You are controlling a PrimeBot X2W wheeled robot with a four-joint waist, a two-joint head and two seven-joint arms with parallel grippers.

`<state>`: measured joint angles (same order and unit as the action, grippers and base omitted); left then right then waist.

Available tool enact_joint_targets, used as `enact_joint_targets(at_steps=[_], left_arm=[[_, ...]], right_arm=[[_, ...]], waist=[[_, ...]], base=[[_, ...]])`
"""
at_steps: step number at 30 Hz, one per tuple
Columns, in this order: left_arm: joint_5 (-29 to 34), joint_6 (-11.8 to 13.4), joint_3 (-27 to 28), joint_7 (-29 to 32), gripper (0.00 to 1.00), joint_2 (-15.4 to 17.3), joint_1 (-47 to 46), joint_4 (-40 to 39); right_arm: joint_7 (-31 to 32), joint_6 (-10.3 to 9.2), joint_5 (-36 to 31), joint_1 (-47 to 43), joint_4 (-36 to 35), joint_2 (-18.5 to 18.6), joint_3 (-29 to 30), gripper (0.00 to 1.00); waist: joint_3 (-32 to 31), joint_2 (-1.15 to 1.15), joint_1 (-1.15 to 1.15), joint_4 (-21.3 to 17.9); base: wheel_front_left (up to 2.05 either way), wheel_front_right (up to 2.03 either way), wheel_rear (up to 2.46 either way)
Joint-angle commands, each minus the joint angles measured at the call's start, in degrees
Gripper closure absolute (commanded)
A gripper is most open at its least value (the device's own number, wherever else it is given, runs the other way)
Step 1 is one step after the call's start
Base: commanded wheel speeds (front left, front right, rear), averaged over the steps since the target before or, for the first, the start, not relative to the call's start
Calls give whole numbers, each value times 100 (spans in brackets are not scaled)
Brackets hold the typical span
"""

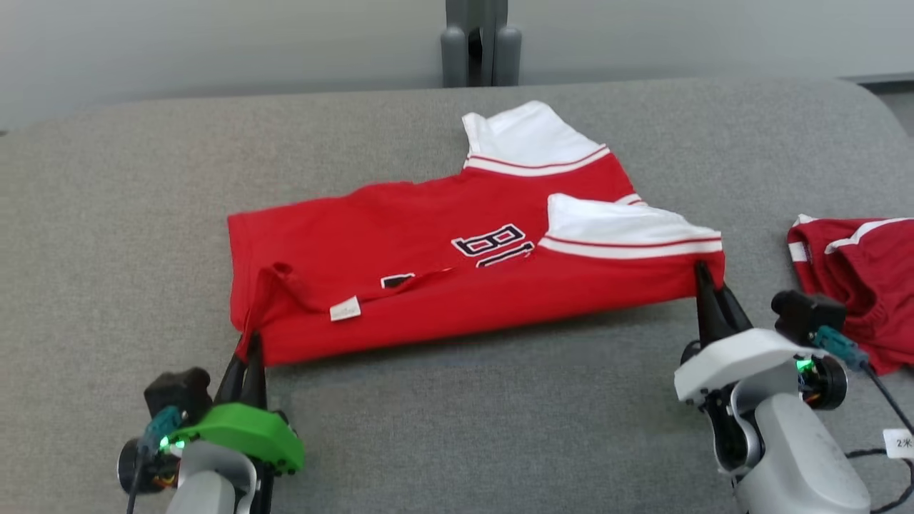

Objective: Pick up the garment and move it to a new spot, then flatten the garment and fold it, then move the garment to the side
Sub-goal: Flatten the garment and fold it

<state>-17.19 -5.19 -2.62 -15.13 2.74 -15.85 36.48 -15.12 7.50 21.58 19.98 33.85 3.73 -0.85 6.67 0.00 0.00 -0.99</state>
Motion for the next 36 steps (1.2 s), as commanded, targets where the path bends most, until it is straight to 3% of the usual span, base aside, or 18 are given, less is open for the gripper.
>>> enact_joint_targets(at_steps=[1, 7, 8, 9, 10, 11, 26, 36], left_arm=[[-109, 81, 81, 4, 100, 34, 237, 36], [-270, 194, -102, 4, 100, 41, 920, 204], [-268, 223, -160, 4, 58, 43, 1003, 243], [-302, 265, -190, 3, 0, 43, 1043, 258], [-299, 290, -220, 4, 0, 45, 1065, 260], [-296, 299, -241, 4, 0, 44, 1078, 243], [247, 223, -219, 4, 0, 206, -41, 138], [121, 19, -181, 206, 0, 584, -1726, 1461]], right_arm=[[-2, -4, 89, -248, 42, 44, -30, 100], [-8, -7, 322, -916, 127, 174, -59, 100], [-8, -8, 342, -1021, 151, 199, -19, 100], [-8, -8, 343, -1086, 160, 216, 12, 100], [-9, -8, 308, -1142, 153, 225, 60, 36], [-9, -7, 287, -1187, 146, 215, 87, 0], [-8, -5, -329, -604, -440, -12, 353, 0], [-8, -5, -482, 252, -484, -54, -139, 0]], waist=[[-597, 0, 0, -13], [-736, 0, 0, 16], [-725, 0, 0, 25], [-702, 0, 0, 35], [-669, 0, 0, 45], [-640, 0, 0, 50], [126, 0, 0, -8], [961, 0, 0, -248]], base=[[0, 0, 0], [0, 0, 0], [0, 0, 0], [0, 0, 0], [0, 0, 0], [0, 0, 0], [0, 0, 0], [0, 0, 0]])
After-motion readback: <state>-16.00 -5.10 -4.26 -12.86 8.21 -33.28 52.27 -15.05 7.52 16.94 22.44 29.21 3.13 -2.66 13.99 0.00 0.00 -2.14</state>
